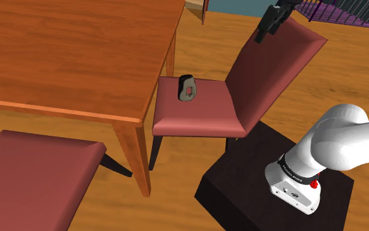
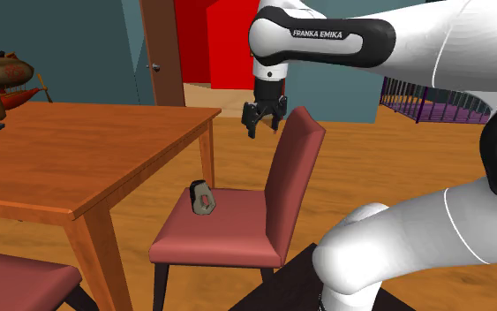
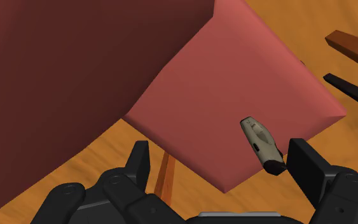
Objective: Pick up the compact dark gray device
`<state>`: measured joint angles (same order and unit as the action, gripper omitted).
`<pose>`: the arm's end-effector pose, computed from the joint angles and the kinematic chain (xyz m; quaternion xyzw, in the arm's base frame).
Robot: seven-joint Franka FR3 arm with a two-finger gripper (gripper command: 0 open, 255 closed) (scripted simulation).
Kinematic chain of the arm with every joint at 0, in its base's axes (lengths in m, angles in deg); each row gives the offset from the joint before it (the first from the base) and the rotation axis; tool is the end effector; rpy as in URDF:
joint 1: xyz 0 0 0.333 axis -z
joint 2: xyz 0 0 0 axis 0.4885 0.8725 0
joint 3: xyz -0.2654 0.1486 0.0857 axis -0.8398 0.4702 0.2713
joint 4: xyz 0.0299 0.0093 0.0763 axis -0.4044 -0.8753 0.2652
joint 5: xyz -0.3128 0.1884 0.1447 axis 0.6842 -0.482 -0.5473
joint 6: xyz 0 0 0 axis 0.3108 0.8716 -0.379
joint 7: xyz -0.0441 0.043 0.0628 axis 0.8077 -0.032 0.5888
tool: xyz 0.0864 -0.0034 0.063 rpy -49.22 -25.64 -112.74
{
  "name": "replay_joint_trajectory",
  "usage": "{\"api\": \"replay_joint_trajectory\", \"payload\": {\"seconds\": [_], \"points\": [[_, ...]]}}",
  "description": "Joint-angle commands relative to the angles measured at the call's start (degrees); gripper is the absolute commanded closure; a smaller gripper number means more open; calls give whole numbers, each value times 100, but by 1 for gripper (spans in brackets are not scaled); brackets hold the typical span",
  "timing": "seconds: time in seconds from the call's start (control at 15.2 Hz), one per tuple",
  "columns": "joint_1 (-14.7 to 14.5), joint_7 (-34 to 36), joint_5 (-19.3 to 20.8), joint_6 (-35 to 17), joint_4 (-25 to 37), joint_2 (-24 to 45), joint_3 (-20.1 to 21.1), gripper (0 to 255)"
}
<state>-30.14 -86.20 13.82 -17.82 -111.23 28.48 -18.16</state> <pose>0.3086 -0.0212 0.6463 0.9957 -0.0023 0.0856 0.0342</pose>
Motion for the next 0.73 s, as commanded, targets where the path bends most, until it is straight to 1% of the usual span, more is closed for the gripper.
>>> {"api": "replay_joint_trajectory", "payload": {"seconds": [0.0,0.33,0.66], "points": [[0,0,0,0,0,0,0,0],[-238,-336,-1,-716,-73,798,-7,0],[-459,-673,-11,-1368,-4,1675,13,0]]}}
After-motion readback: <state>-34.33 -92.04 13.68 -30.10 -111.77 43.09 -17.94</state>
